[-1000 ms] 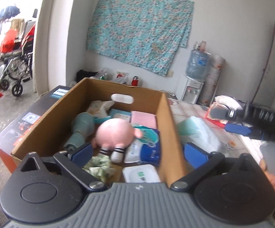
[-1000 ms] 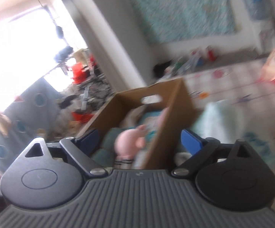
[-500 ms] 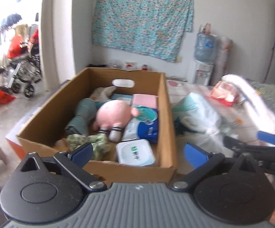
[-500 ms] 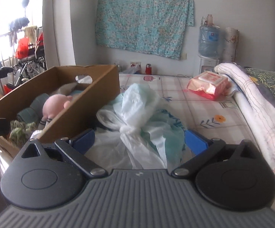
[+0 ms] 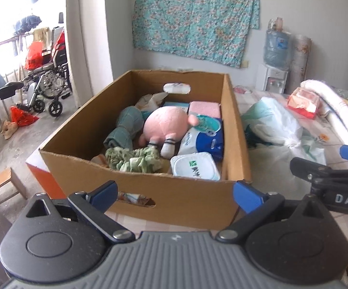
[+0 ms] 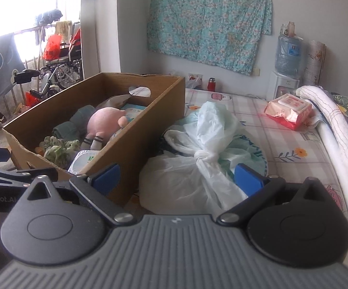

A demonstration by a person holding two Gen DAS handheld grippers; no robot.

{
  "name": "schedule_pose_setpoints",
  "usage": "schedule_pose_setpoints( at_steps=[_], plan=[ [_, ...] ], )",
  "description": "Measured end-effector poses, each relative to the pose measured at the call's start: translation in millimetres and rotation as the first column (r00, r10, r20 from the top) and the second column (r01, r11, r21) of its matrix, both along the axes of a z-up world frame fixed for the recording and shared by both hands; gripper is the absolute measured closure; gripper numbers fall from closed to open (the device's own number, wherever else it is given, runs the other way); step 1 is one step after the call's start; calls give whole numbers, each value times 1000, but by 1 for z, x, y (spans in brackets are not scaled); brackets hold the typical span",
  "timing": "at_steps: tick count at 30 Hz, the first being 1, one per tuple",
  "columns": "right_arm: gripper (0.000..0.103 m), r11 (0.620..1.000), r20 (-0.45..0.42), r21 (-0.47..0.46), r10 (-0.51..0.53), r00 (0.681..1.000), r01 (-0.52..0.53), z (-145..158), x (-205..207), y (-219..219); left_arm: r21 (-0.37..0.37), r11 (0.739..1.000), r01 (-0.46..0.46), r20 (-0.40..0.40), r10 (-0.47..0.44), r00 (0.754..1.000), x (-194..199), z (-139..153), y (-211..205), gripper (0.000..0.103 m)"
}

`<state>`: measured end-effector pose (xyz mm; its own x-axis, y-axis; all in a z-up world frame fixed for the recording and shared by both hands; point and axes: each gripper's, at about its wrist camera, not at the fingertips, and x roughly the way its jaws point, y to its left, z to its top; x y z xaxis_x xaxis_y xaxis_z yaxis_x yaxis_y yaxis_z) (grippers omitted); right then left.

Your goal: Organize soft objects

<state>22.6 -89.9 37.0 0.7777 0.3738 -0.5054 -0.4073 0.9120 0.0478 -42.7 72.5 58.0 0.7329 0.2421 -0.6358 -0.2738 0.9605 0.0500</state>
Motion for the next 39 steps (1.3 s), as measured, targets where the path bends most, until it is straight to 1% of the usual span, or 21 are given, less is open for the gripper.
schedule_pose_setpoints(
  at_steps=[3, 6, 9, 14, 18, 25, 39],
  plan=[
    [1, 1000, -24, 22, 21, 999, -21, 1, -1, 0, -2, 1000, -14, -34, 14, 999, 4, -3, 2, 0],
    [1, 994, -85, 76, 85, 993, -79, 0, 2, -1, -14, 999, -38, -50, 37, 998, 5, -5, 3, 0],
    [1, 992, -114, 79, 111, 987, -102, -3, 5, 2, -15, 999, -53, -56, 52, 997, 5, -5, 3, 0],
    [1, 995, -135, 45, 94, 986, -88, -10, 10, 5, -11, 998, -69, -61, 69, 996, 7, -3, 2, 0],
    [1, 997, -151, 31, 76, 986, -72, -15, 17, 4, -6, 998, -65, -71, 64, 995, 10, -4, 2, 0],
    [1, 997, -152, 30, 70, 986, -66, -15, 17, 3, -19, 998, -61, -86, 59, 995, 12, -7, 3, 0],
    [1, 998, -161, 2, 66, 985, -67, -10, 15, 10, -8, 996, -84, -79, 83, 993, 7, -4, 5, 2]
  ],
)
